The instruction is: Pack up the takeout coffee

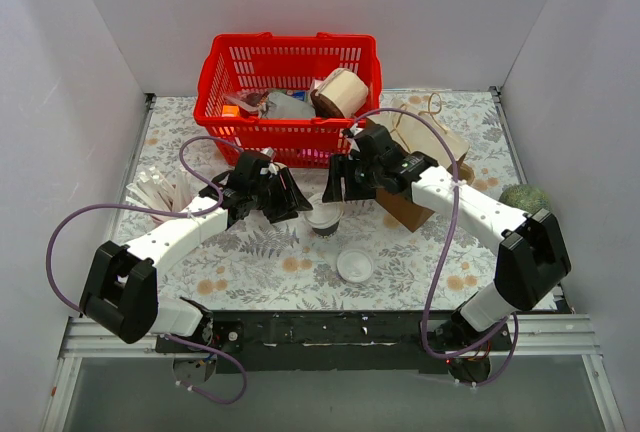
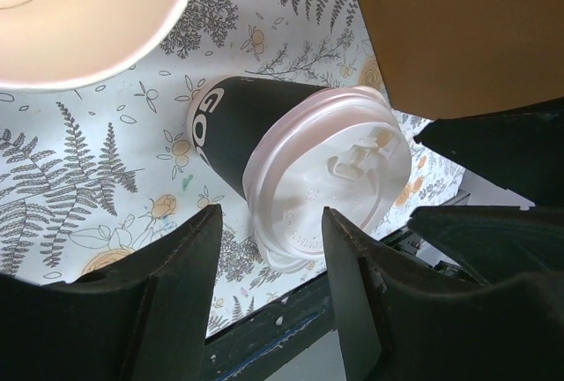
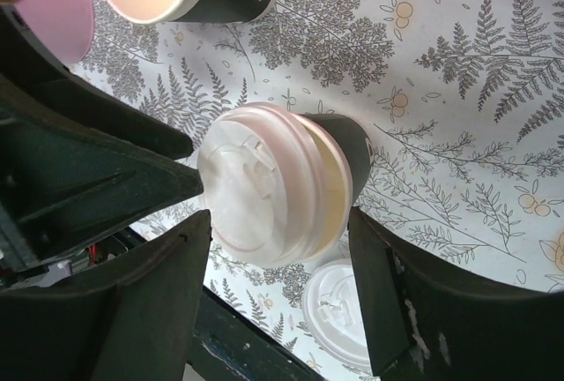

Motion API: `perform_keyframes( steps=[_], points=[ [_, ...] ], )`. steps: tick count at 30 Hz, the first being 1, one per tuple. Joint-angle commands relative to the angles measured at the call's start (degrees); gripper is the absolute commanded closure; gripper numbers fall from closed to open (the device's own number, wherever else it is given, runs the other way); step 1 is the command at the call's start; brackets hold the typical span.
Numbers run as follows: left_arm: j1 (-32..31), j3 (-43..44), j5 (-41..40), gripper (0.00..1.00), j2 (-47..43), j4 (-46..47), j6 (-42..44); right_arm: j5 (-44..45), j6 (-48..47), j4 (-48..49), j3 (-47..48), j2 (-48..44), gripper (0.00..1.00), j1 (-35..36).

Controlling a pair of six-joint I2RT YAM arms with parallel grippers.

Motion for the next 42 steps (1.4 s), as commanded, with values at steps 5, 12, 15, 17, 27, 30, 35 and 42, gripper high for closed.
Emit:
perform_keyframes(
  steps=[5,12,15,17,27,30,35,42],
  points=[
    [-0.37,1.69,1.28,0.52,0.05,1.66,-0.05,-1.68,-3.06,0.21,1.88,-2.51,0.42,-0.26],
    [-0.45,1.69,1.37,0.53,0.66,2.10,-0.23,-0.90,-3.59,-3.39,3.46,0.22,0.44,-0.17],
    [-0.45,1.60,1.28,0.54,0.93,2.19,0.03,-1.42,-2.62,-2.08,2.06,-0.31,0.44,-0.26],
    [-0.45,1.60,1.37,0.54,1.10,2.18,0.03,-1.95,-1.74,-1.46,1.71,-0.13,0.44,-0.17],
    [-0.54,1.42,0.67,0.55,1.54,2.18,0.03,-2.56,-1.13,-1.64,2.14,1.62,0.39,-0.35],
    [-0.54,1.69,1.02,0.55,2.15,2.36,0.03,-3.00,-1.04,-1.73,2.06,2.15,0.40,-0.35],
    [-0.54,1.77,1.46,0.55,2.51,2.97,-0.14,-3.71,-0.60,-1.46,2.06,2.68,0.43,-0.35],
    [-1.07,2.21,2.34,0.59,2.68,4.12,-0.49,-4.59,0.02,-0.50,1.53,2.50,0.54,-0.35]
  ],
)
